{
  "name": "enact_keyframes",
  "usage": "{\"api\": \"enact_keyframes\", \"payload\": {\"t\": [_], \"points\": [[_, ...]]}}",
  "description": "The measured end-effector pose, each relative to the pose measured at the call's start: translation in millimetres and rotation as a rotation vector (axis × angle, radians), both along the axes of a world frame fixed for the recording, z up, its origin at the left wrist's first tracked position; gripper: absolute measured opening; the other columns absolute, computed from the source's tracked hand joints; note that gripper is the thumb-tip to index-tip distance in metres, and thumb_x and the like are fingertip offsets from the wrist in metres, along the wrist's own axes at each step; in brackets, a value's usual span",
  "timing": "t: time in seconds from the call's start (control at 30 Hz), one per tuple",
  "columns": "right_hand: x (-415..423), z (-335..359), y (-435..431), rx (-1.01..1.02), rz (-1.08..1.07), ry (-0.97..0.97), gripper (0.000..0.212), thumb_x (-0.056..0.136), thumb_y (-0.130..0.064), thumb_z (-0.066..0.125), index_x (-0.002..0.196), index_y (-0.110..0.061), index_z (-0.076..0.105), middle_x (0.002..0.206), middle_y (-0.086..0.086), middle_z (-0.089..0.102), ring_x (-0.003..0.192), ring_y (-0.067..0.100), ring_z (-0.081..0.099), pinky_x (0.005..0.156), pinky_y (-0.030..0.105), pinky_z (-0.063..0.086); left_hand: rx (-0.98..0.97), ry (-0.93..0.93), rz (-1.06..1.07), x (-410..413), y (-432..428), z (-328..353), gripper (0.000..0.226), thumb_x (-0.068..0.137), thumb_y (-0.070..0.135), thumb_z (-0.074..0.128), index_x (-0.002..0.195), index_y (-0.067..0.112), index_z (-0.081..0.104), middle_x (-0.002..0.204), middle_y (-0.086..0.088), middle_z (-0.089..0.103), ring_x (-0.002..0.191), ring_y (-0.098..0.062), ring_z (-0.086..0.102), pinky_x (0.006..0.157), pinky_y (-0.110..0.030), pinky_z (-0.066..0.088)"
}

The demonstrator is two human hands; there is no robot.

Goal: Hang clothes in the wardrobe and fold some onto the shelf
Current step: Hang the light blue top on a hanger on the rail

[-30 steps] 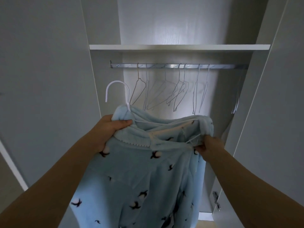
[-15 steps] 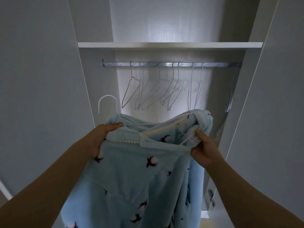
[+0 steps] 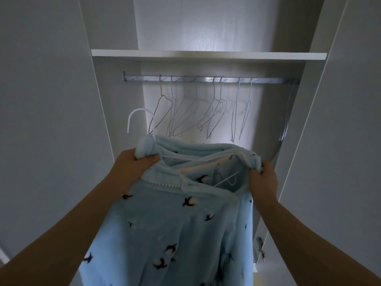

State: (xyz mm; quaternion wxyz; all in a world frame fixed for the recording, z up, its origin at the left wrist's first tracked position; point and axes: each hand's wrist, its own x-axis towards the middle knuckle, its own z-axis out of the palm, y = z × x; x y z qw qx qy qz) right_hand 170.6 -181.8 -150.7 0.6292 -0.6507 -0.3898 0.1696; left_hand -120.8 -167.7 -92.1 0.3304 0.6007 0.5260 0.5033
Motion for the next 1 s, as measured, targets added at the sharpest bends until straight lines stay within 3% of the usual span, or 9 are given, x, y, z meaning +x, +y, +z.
{"api": "enact_keyframes", "payload": {"t": [0.1,0.27,0.43,0.53,0.63,0.7,0.77,0.9,1.0], "points": [[-9,12,1,0.021,0.073,0.078,0.017,0.089,-0.01,0.05,0.076,-0.02,0.047,0.069,-0.003,0.044,0.062,0.01,0.041,0.054,0.023,0.033,0.176,0.348,-0.008,12,-3,-1,0.017,0.081,0.031,0.07,0.068,0.03,0.058,0.067,0.016,0.059,0.064,0.003,0.053,0.053,-0.004,0.04],[-45,41,-7,0.062,0.364,0.071,0.023,0.084,0.0,0.052,0.07,-0.019,0.051,0.074,0.001,0.05,0.072,0.016,0.049,0.067,0.03,0.046,0.249,0.702,-0.078,40,-5,-14,0.02,0.087,0.042,0.058,0.092,0.023,0.061,0.075,0.011,0.058,0.07,-0.007,0.053,0.055,-0.006,0.034],[-63,57,-24,-0.152,0.98,-0.161,0.031,0.082,0.0,0.059,0.06,-0.021,0.057,0.06,-0.003,0.05,0.058,0.012,0.047,0.055,0.02,0.04,0.26,0.48,0.155,34,2,-5,0.022,0.085,0.041,0.061,0.083,0.019,0.06,0.073,0.008,0.058,0.066,-0.008,0.051,0.057,-0.022,0.036],[-53,56,-24,-0.047,0.74,-0.131,0.022,0.09,-0.012,0.055,0.069,-0.011,0.061,0.065,-0.001,0.056,0.062,0.012,0.05,0.059,0.018,0.043,0.309,0.285,0.073,17,2,7,0.014,0.081,0.024,0.071,0.081,0.012,0.065,0.073,0.0,0.062,0.063,-0.006,0.054,0.056,-0.009,0.042],[-38,59,-14,-0.004,0.125,-0.52,0.017,0.088,-0.018,0.056,0.104,-0.015,0.061,0.102,0.0,0.058,0.099,0.019,0.052,0.09,0.035,0.039,0.312,0.197,0.015,10,-2,15,0.013,0.079,0.015,0.072,0.071,0.017,0.061,0.066,0.005,0.06,0.054,0.004,0.055,0.054,-0.004,0.041],[-32,63,-6,-0.24,0.162,-0.818,0.028,0.091,-0.03,0.05,0.115,-0.021,0.059,0.108,-0.001,0.056,0.113,0.022,0.049,0.102,0.039,0.029,0.333,0.18,-0.002,7,-4,19,0.021,0.079,0.011,0.072,0.067,0.023,0.059,0.067,0.007,0.06,0.054,0.008,0.056,0.055,-0.005,0.042],[-35,69,-2,-0.368,0.366,-0.919,0.031,0.095,-0.036,0.04,0.1,-0.017,0.064,0.084,-0.002,0.058,0.092,0.021,0.058,0.092,0.035,0.04,0.336,0.198,-0.011,8,-4,21,0.022,0.078,0.013,0.072,0.067,0.027,0.058,0.068,0.006,0.061,0.055,0.006,0.057,0.055,-0.006,0.043],[-60,68,-2,-0.327,0.662,-0.71,0.039,0.095,-0.042,0.039,0.063,-0.024,0.052,0.064,-0.008,0.052,0.062,0.007,0.049,0.056,0.023,0.036,0.306,0.305,-0.097,27,-10,15,0.015,0.076,0.038,0.072,0.082,0.029,0.062,0.083,0.002,0.066,0.073,-0.007,0.061,0.071,-0.024,0.047],[-66,60,-1,-0.246,0.626,-0.537,0.042,0.092,-0.047,0.044,0.056,-0.025,0.051,0.056,-0.008,0.053,0.054,0.004,0.048,0.052,0.02,0.034,0.289,0.432,-0.125,36,-13,19,0.048,0.067,0.047,0.054,0.098,0.013,0.068,0.096,-0.007,0.068,0.088,-0.021,0.061,0.078,-0.029,0.046]]}}
